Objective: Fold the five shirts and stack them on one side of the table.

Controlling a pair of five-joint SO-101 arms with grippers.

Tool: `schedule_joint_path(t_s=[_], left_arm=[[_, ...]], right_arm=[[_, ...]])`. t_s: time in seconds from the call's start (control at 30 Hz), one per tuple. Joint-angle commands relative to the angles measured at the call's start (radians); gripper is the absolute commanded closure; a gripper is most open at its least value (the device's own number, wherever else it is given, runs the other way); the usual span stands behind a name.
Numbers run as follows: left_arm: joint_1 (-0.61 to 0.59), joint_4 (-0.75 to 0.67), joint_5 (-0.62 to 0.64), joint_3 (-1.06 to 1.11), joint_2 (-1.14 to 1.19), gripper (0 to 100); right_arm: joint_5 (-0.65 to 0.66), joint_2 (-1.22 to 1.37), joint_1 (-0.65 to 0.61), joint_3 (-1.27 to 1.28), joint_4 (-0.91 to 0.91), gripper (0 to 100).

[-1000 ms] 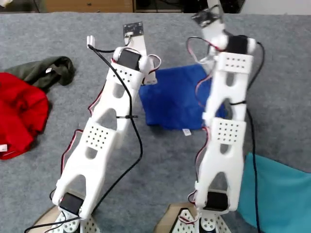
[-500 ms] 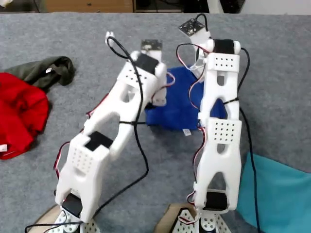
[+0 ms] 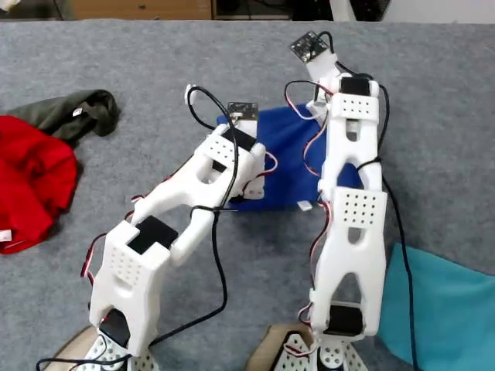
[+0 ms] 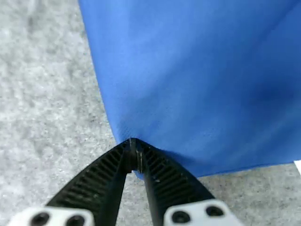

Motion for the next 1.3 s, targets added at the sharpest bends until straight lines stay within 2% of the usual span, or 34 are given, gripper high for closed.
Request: schedule_joint_path(t_s=[0.0,0.2,0.33,0.47,0.53,0.63,0.7,0.8,1.0,1.1,1.27], left_arm=[[0.006,-0.006,0.011,-0.005,-0.056,98],[-0.012,0.034,0.006,-0.018,-0.217,98],[-0.068,0.025,0.003,-0.017,-0.381,98],[-0.164,-0.183,0.005,0.018,-0.374,98],[-0.183,-0.275,0.005,0.020,-0.321,98],[-0.180,-0.362,0.006,-0.003,-0.205,98],[-0.176,-0.356,0.006,-0.064,-0.117,98],[-0.164,-0.279,0.008,-0.201,0.013,98],[-0.186,-0.118,0.009,-0.531,0.240,98],[-0.193,-0.041,0.009,-0.671,0.323,98],[-0.195,0.028,0.008,-0.819,0.435,98]], right_arm=[[0.034,-0.018,0.024,-0.012,0.003,99.5],[0.035,-0.058,0.018,-0.188,0.152,99.5],[0.035,-0.070,0.021,-0.366,0.296,99.5],[0.032,-0.076,0.025,-0.576,0.439,99.5],[0.032,-0.101,0.021,-0.588,0.503,99.5],[0.026,-0.163,0.021,-0.539,0.609,99.5],[-0.051,-0.188,0.042,-0.501,0.617,99.5],[-0.158,-0.234,0.085,-0.383,0.618,99.5],[-0.227,-0.392,0.087,0.127,0.611,99.5],[-0.238,-0.452,0.084,0.318,0.543,99.5],[-0.233,-0.438,0.113,0.568,0.299,99.5]])
